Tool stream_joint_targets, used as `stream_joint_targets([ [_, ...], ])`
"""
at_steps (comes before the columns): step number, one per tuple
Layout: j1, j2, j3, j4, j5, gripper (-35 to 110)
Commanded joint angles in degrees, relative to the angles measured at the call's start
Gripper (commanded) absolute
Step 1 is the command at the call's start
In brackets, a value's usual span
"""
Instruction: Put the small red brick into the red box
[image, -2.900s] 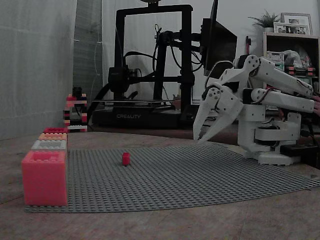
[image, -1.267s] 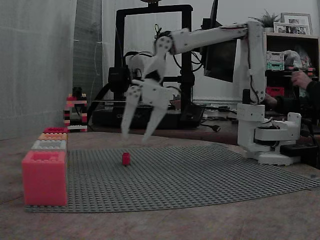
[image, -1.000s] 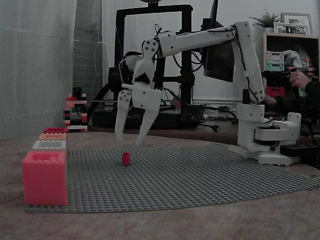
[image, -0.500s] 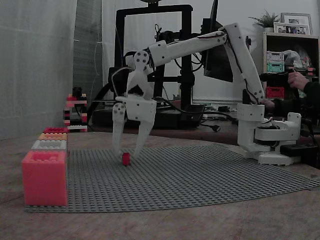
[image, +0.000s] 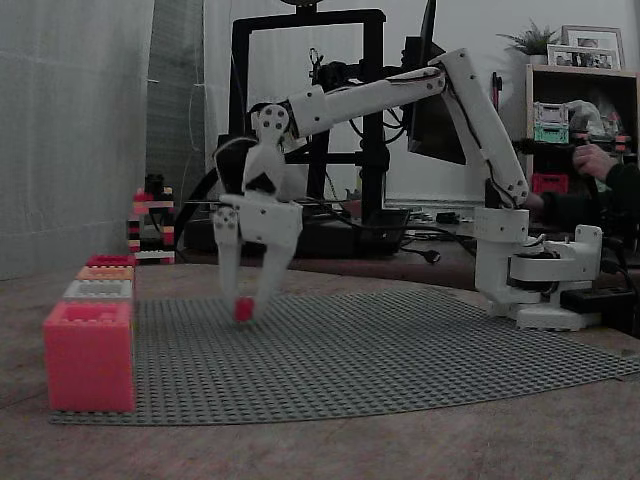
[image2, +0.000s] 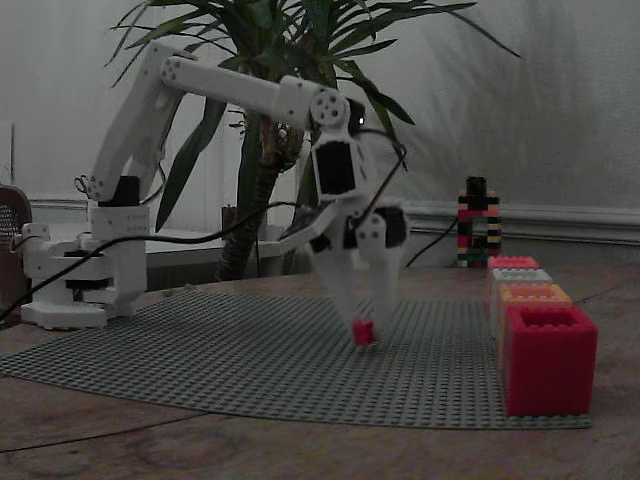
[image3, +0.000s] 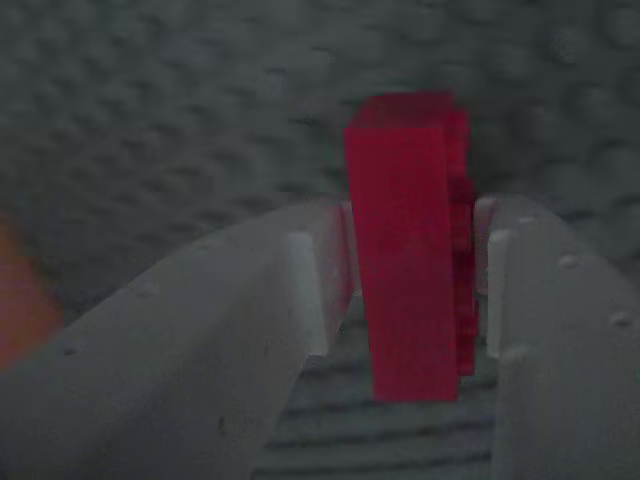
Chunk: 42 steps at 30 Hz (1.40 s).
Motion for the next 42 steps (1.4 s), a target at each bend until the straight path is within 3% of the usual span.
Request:
stream_joint_targets([
  [1, 5.27, 2.55, -15.64, 0.62, 2.46, 0],
  [8, 11.16, -5.36, -31.82, -6.06, -3.43, 0],
  [29, 12.66, -16.61, -32.43, -29.97, -11.25, 0],
  [42, 12.57, -16.7, -31.9, -31.82, -11.51, 19],
])
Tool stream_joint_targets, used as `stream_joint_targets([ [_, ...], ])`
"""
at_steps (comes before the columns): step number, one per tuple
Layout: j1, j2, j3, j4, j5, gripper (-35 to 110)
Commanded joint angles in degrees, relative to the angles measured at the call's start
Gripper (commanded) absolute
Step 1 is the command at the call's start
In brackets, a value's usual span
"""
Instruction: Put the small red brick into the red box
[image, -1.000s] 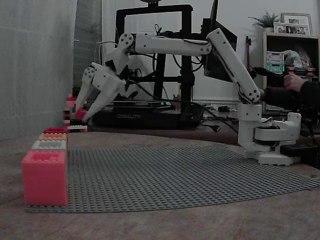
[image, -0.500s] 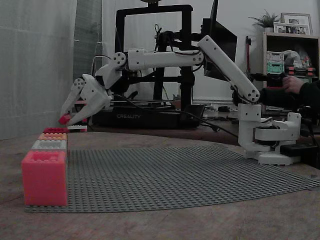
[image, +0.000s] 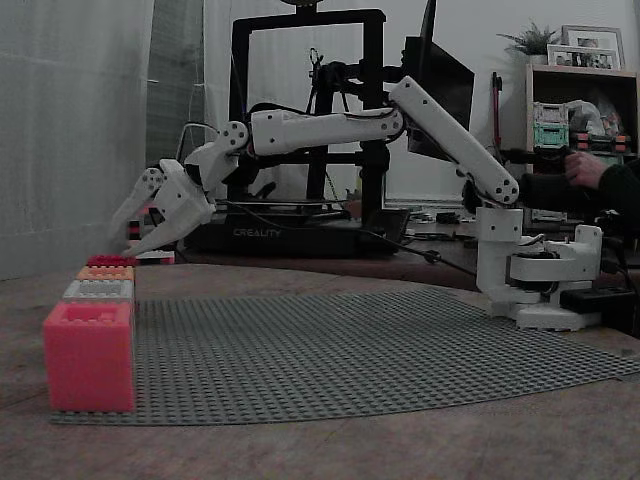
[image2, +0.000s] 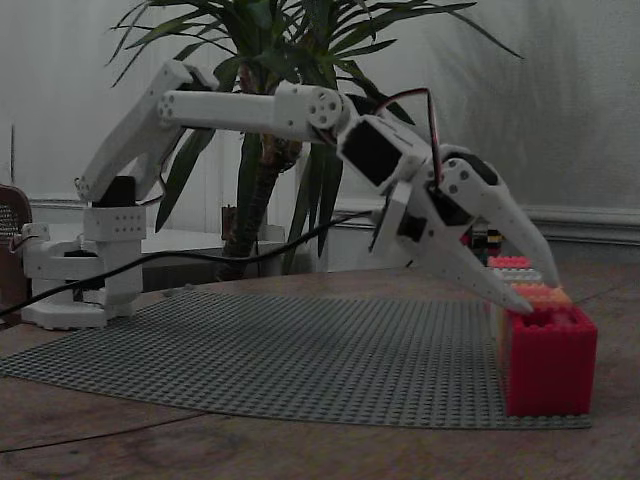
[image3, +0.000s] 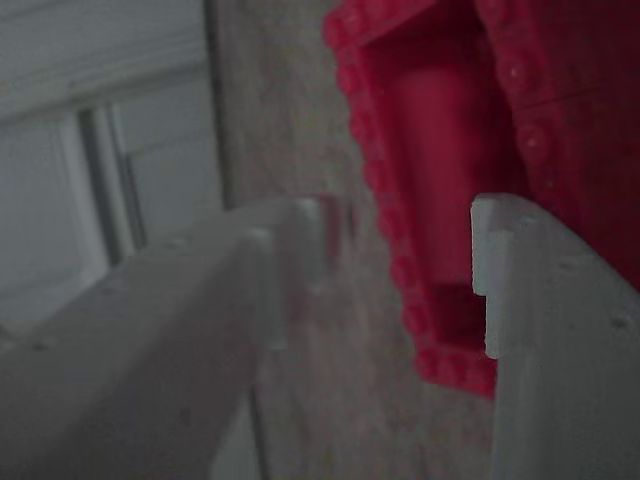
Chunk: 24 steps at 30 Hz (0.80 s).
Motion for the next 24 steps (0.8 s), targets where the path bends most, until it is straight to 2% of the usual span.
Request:
stream_joint_targets([
  [1, 0.79, 5.8, -2.29, -0.79, 0.26, 21],
  [3, 0.53, 10.37, 0.97, -0.79, 0.88, 18],
  [6, -0.53, 26.1, 14.06, -0.88, 3.16, 0],
  [8, -1.58, 38.85, 24.7, -0.44, 3.69, 0],
  [11, -4.39, 54.49, 37.97, 6.94, -0.09, 0],
  [16, -9.4, 84.02, 75.32, 6.86, -7.21, 0],
  [24, -10.81, 125.51, 106.79, 24.79, -4.48, 0],
])
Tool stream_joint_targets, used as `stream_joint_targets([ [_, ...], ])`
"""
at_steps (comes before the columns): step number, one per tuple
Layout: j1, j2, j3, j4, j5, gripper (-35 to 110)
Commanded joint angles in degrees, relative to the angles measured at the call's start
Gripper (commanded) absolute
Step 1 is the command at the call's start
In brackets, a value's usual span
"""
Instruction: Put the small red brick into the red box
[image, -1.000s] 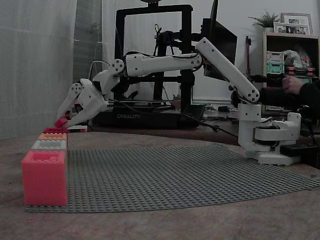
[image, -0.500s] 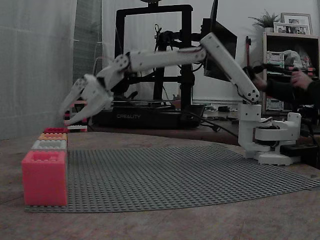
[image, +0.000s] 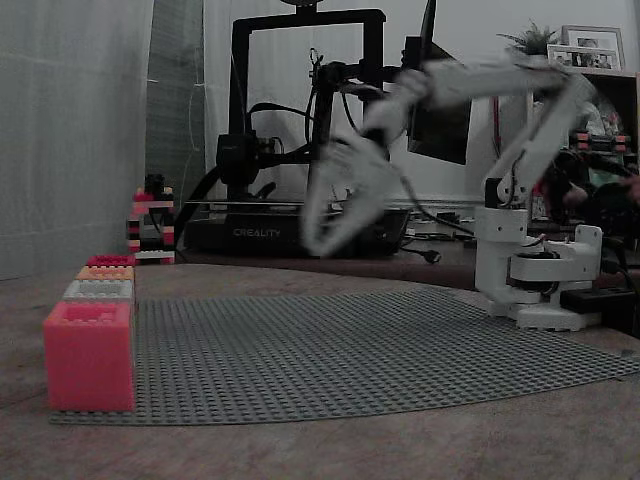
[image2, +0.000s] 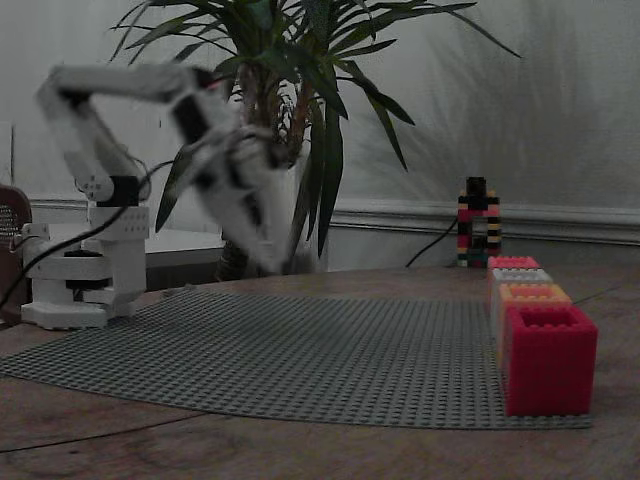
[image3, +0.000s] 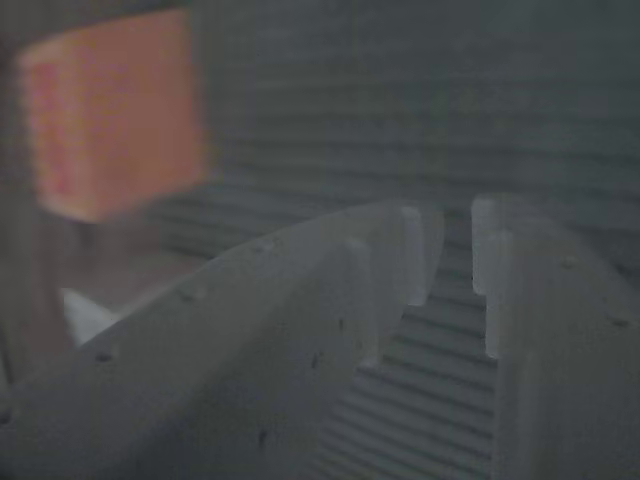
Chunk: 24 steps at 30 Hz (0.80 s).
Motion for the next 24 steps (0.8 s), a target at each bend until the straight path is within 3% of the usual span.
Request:
stream_joint_targets([
  [1, -0.7, 29.53, 9.32, 9.58, 1.58, 0],
  [9, -2.02, 42.71, 15.38, 22.06, 5.45, 0],
  [24, -4.04, 45.09, 21.53, 22.5, 10.28, 0],
])
